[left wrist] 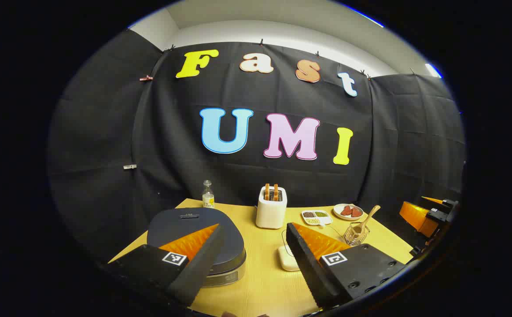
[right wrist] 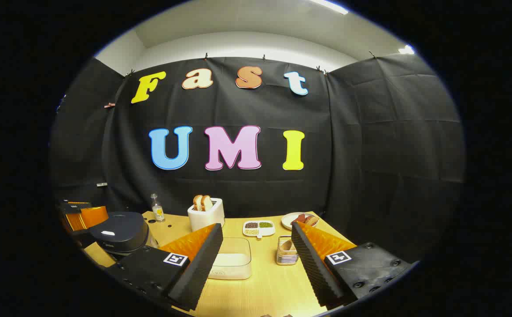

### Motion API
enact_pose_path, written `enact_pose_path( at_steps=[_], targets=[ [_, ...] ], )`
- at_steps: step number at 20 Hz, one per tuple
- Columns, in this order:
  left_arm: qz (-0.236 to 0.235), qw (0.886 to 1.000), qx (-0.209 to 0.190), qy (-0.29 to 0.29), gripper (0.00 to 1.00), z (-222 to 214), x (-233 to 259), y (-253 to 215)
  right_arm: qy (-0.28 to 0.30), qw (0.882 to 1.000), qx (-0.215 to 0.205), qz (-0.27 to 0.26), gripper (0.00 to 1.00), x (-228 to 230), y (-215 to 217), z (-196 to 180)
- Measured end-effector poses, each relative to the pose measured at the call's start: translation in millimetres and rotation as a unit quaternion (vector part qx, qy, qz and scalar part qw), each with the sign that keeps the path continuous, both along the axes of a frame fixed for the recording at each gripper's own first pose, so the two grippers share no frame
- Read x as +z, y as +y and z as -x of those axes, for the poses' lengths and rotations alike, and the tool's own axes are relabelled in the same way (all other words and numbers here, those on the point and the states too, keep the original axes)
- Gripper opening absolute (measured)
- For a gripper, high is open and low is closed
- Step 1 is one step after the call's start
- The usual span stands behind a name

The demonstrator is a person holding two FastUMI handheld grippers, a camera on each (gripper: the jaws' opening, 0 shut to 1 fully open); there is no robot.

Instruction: Close the left gripper, press the button to open the rice cooker; take a wooden spoon from the chopstick holder with the right hand, scoop a spoonful of rice and pour it into the rice cooker, then put the wooden spoon back into the chopstick holder.

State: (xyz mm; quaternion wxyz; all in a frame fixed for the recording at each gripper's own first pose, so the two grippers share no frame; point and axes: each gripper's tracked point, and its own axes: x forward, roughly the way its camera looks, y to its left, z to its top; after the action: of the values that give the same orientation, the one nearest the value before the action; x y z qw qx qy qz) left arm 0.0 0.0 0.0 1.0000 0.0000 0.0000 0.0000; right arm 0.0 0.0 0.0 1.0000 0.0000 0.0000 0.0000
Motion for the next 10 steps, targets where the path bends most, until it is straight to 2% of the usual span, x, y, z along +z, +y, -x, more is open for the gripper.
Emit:
enact_pose_path(
  at_steps=[4,10],
  targets=[
    [0.001,1.0,0.001,0.007,0.95,4.4,-6.7,2.0,0.008,1.0,0.026,0.016,0.98,-6.4,17.2,5.3],
    [-0.007,1.0,0.003,0.01,0.95,8.8,-11.2,3.4,0.014,0.999,0.028,0.008,0.98,-11.8,21.3,5.2]
  ],
)
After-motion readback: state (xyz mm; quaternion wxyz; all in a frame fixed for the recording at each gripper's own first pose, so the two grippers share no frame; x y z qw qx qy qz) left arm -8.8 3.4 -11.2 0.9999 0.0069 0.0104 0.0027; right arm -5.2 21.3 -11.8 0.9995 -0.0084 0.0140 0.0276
